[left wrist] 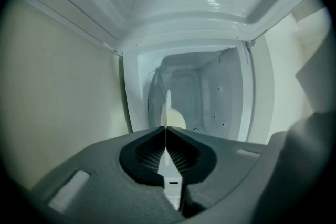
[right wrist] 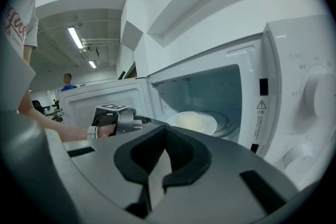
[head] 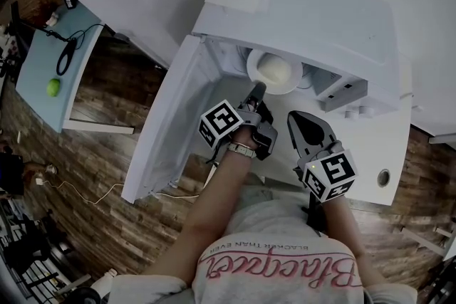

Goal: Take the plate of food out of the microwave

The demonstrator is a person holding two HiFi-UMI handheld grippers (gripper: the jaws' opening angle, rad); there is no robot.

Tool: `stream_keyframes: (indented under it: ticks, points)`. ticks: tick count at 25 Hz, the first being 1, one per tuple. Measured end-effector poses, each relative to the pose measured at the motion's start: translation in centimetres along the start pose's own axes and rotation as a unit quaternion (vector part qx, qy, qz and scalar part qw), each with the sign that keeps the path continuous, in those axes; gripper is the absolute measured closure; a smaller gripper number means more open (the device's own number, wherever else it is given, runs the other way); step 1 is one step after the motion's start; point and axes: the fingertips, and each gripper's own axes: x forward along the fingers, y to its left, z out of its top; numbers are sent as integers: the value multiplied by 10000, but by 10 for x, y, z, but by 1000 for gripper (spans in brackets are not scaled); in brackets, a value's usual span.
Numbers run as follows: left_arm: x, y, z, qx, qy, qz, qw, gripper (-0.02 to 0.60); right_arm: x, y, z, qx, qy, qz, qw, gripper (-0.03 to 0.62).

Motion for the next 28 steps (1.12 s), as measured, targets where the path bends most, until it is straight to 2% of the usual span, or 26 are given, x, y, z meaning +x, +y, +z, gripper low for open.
stream_keyframes:
  ticks: [11, 28]
  points:
    - [-20, -6, -5, 32, 53, -108, 9999, 569, -6, 8, 9, -120, -114, -41, 9999, 588]
    - [-58, -16, -22, -16, -104, -287, 9995, 569, -33, 28, 19, -206, -361, 4, 9991, 588]
